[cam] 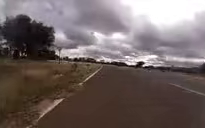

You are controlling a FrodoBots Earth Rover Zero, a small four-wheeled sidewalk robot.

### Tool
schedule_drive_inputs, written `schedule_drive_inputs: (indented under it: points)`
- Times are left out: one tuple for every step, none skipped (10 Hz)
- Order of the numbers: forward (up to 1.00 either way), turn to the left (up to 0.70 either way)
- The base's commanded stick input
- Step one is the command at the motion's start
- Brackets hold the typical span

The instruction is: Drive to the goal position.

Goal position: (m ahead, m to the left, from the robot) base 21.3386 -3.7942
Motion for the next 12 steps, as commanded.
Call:
schedule_drive_inputs:
  points:
    - [0.85,0.04]
    - [0.85,0.04]
    - [0.85,0.04]
    - [0.85,0.04]
    - [0.85,0.04]
    - [0.85,0.04]
    - [0.85,0.04]
    - [0.85,0.04]
    - [0.85,0.04]
    - [0.85,0.04]
    - [0.85,0.04]
    - [0.85,0.04]
